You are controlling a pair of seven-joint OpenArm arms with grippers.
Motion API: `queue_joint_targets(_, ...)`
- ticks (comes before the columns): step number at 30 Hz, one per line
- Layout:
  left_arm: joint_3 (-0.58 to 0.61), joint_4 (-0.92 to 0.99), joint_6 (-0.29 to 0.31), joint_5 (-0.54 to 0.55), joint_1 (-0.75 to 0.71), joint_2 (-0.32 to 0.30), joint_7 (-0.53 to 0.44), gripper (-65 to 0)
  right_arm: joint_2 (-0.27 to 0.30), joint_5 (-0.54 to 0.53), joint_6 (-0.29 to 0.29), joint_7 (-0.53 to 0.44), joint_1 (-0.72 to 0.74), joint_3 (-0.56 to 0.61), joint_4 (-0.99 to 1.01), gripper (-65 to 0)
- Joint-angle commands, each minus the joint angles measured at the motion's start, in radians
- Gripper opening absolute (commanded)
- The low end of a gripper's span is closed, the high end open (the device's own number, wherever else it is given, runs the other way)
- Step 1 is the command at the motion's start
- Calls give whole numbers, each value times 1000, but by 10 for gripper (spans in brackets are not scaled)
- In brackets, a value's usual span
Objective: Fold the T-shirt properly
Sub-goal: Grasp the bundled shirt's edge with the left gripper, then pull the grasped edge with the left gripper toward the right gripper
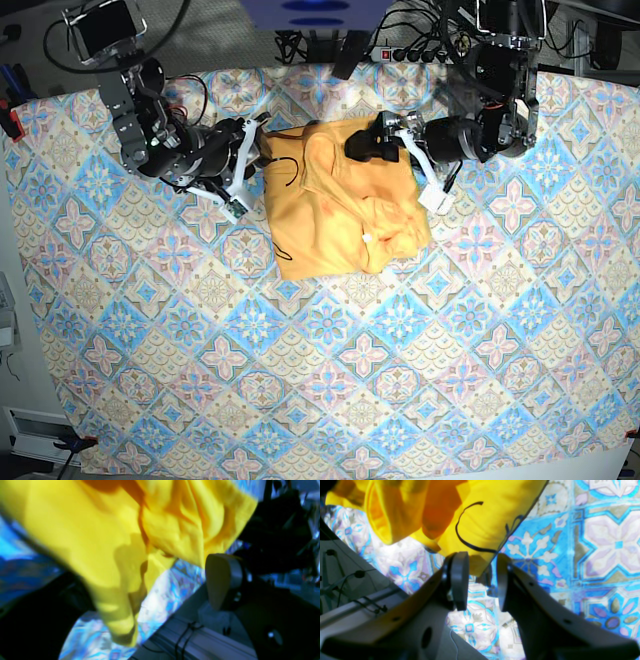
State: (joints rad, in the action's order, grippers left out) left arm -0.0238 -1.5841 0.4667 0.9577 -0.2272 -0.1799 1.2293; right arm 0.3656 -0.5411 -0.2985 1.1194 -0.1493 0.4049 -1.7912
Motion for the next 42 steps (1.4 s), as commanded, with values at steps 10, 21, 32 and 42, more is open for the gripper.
queue_joint_targets(10,91,-48,0,56,12,10,-32,-65,5,-12,-3,-15,15,-5,-12,-466)
queue_joint_targets(21,-29,-126,-1,99,-56,-28,2,-65,3,-12,-3,-32,15,-34,-11,-466)
queue_joint_targets(32,-87,-151,4,198,-38,27,4,-65,3,-12,-3,-32,15,-33,-9,-466)
queue_joint_targets(42,-44,-230,5,202,-61,50,2,-65,3,-12,-3,-35,12,-34,24,-466)
